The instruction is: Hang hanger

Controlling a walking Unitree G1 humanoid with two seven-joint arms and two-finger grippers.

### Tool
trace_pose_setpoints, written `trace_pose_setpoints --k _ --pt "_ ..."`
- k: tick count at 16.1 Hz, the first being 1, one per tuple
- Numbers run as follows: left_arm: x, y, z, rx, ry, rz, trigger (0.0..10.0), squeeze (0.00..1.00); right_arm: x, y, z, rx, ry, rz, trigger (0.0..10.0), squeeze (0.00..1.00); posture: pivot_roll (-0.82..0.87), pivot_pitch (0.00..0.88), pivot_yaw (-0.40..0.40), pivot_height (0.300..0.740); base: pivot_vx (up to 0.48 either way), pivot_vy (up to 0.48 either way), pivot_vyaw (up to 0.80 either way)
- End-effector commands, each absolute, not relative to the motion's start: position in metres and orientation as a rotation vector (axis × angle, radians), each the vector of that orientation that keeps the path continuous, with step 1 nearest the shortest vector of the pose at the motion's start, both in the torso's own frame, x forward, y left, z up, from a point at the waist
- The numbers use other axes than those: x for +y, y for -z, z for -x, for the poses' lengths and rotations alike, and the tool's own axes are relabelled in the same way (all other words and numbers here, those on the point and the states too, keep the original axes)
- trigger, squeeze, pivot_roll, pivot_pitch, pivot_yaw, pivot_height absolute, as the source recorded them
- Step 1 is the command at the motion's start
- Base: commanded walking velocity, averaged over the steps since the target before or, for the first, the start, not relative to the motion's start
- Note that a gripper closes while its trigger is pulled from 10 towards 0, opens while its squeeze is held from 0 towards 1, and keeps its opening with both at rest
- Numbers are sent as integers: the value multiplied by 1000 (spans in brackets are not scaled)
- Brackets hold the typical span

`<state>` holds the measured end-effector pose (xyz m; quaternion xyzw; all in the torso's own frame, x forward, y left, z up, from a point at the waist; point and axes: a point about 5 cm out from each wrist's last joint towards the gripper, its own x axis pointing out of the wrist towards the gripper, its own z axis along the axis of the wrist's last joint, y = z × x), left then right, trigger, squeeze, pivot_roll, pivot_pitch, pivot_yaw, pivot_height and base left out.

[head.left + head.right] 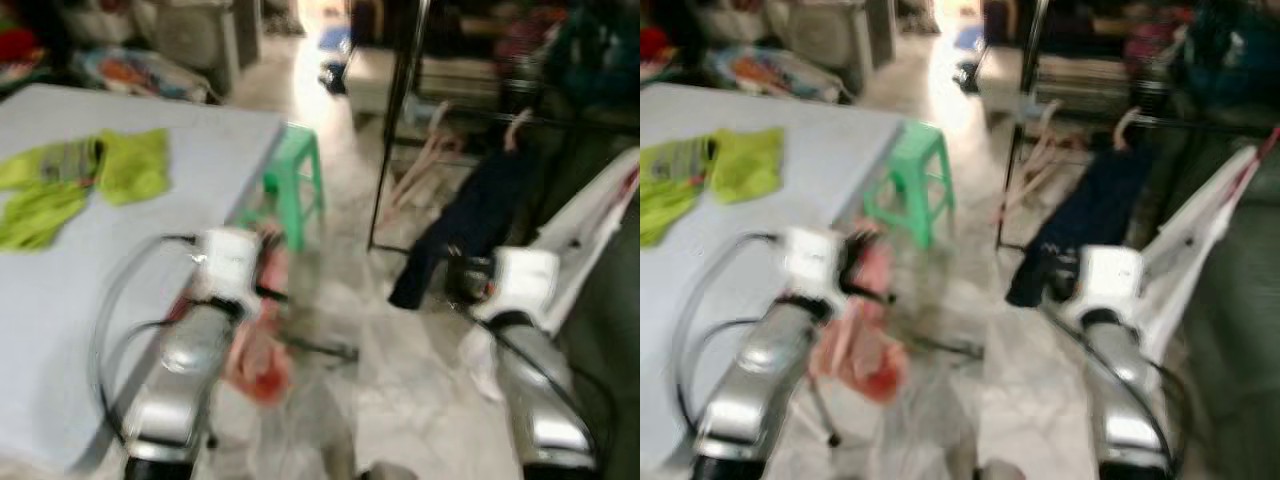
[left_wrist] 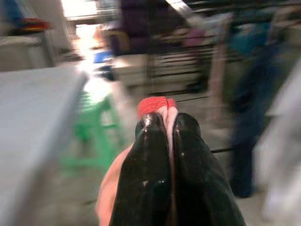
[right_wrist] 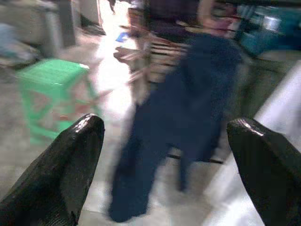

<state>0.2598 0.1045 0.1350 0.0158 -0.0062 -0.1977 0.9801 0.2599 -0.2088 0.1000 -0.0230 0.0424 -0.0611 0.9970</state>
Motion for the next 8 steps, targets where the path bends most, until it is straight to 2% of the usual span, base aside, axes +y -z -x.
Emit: trace_pose_setpoints --k 1,3,4,8 --pt "115 -144 -261 -43 370 -47 10000 0 -197 -104 -265 61 88 26 10000 0 10 0 12 740 0 0 -800" --pt "119 -139 -264 -49 373 -56 10000 0 -192 -102 -271 53 84 7 10000 0 4 0 13 740 0 0 -581" --pt "121 -137 -265 -45 360 -45 10000 0 -190 -102 -272 49 79 7 10000 0 1 0 14 740 289 0 0" --pt "112 -139 -274 -79 351 -41 10000 0 -195 -101 -270 57 75 -21 10000 0 23 0 -25 740 395 267 0"
